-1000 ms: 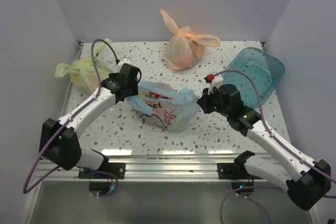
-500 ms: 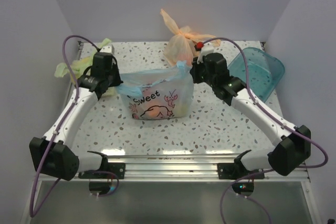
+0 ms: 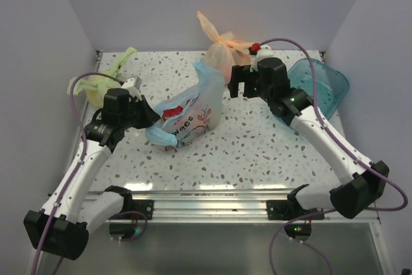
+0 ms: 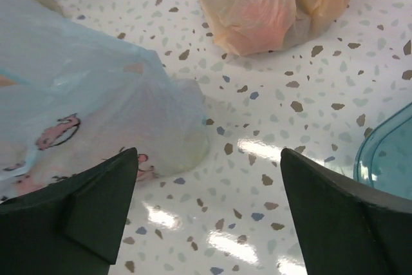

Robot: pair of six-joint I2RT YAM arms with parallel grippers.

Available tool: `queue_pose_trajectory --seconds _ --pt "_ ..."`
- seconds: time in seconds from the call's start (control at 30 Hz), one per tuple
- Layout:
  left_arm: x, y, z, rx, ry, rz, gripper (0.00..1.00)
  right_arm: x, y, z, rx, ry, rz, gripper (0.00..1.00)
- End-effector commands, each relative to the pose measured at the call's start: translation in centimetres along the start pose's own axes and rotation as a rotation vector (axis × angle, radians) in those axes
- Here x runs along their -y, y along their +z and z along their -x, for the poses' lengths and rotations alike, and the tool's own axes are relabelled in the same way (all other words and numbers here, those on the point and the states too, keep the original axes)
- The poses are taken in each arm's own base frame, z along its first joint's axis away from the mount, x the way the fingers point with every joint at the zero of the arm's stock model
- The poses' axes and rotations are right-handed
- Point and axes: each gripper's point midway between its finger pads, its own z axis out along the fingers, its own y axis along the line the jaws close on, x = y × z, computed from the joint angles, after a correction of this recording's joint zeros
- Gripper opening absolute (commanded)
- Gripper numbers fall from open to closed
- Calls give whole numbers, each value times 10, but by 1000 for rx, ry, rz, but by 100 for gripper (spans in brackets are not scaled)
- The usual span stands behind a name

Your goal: Untie the knot of the plastic bag and take out the fruit

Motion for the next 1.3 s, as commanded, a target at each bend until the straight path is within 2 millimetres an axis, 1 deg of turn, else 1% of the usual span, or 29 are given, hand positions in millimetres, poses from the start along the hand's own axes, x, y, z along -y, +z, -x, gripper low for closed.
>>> queue_pose_trajectory --seconds 0.0,0.1,0.13,0.17,0.2,0.23,0.27,0.3,0.33,0.4,0.43,0.47,0.5,0.53,0.57,0.6,0.67,0.7,0.77,0.83,0.87,0.93,0.97,1.03,1.07,1.17,1.2,1.23,1.27 --pt "23 -6 0 23 -36 -101 0 -14 -53 26 94 127 70 99" --pt "23 -8 -7 31 -60 -94 0 -40 -62 20 96 199 136 99" --pt "25 -10 -6 51 -73 -93 0 -60 -65 12 83 197 172 99" --pt "25 -10 -7 57 -79 -90 0 -66 -65 10 91 209 164 99" --pt "24 -10 -8 62 -88 -84 0 -78 -64 10 99 252 182 99" --pt "25 -10 -10 68 -104 -84 0 -94 -60 -3 69 260 203 99" --pt "26 -10 -12 70 -110 -88 0 -102 -57 -3 73 315 211 99" --pt "27 -10 -12 75 -118 -90 0 -103 -52 -6 78 338 183 99" --pt "30 -9 -15 82 -130 -93 0 -113 -46 -17 56 344 183 99" --pt "32 -9 -18 89 -142 -94 0 -117 -38 -19 63 416 162 99" --pt "34 -8 -21 94 -158 -99 0 -121 -33 -27 52 430 156 99" --pt "35 -8 -23 96 -166 -106 0 -125 -27 -29 52 473 158 99" --pt "33 -6 -28 88 -174 -105 0 -127 -22 -33 45 490 156 99" --pt "36 -7 -27 98 -188 -118 0 -130 -18 -38 36 499 162 99" --pt "35 -6 -28 100 -194 -118 0 -134 -15 -36 44 528 174 99" --pt "35 -6 -31 100 -198 -121 0 -137 -9 -45 26 528 168 99" --pt "35 -7 -31 106 -202 -121 0 -141 -2 -50 18 549 167 99" --pt "35 -7 -31 106 -201 -120 0 -141 4 -58 5 552 157 99" --pt "34 -7 -33 105 -200 -117 0 -142 10 -62 9 578 152 99" --pt "34 -8 -33 110 -198 -116 0 -138 19 -73 -1 582 120 98" --pt "34 -8 -33 110 -197 -116 0 -138 21 -75 -1 596 115 97" --pt "34 -9 -33 113 -194 -117 0 -135 30 -88 -18 594 88 94" --pt "34 -9 -32 114 -193 -115 0 -133 33 -89 -13 606 77 92" --pt "36 -12 -28 125 -187 -119 0 -129 39 -105 -33 605 57 85" --pt "36 -12 -26 129 -185 -121 0 -126 42 -106 -17 609 44 83" --pt "39 -16 -23 136 -172 -125 0 -116 54 -125 -39 595 7 62" --pt "36 -16 -22 137 -166 -109 0 -108 58 -135 -52 594 -17 55" --pt "35 -16 -22 139 -164 -102 0 -103 62 -145 -70 595 -29 38" --pt "34 -17 -18 147 -159 -92 0 -100 64 -148 -71 615 -27 32"
